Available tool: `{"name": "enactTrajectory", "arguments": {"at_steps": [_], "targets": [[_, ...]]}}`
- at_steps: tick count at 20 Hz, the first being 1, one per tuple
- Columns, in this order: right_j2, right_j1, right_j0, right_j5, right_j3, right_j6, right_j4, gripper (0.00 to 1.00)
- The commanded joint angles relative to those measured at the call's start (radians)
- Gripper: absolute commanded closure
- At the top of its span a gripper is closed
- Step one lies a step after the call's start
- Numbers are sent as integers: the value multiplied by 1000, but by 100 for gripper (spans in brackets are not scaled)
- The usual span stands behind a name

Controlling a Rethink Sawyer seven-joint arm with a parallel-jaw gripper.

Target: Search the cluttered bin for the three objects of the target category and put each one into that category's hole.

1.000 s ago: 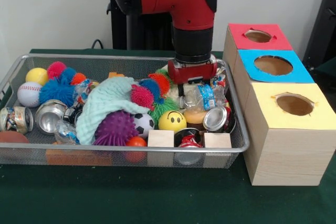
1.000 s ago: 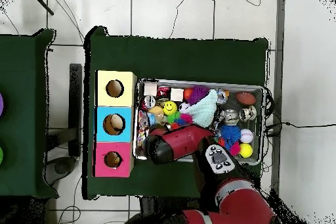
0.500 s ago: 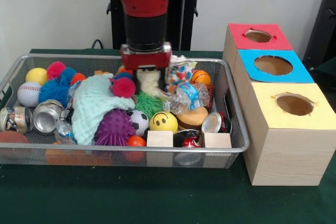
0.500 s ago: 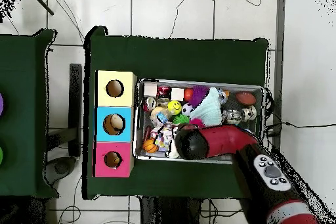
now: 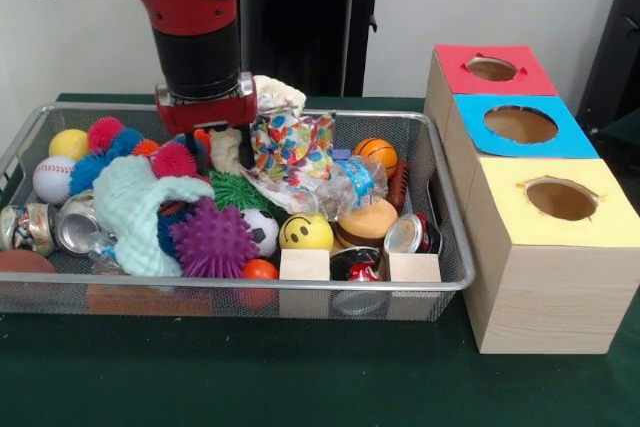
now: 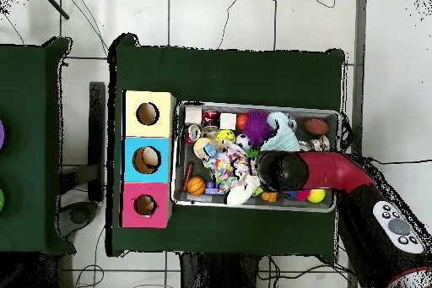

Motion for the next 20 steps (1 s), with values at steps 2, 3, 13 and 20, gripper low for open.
{"name": "enactTrajectory", "arguments": {"at_steps": [2,3,13,20], "targets": [[135,74,-28,114,-192,-435,-102,0],[139,75,-29,115,-199,-444,-102,0],[141,75,-23,195,-283,-506,-108,0],[166,99,-77,252,-310,-596,-125,0]]}}
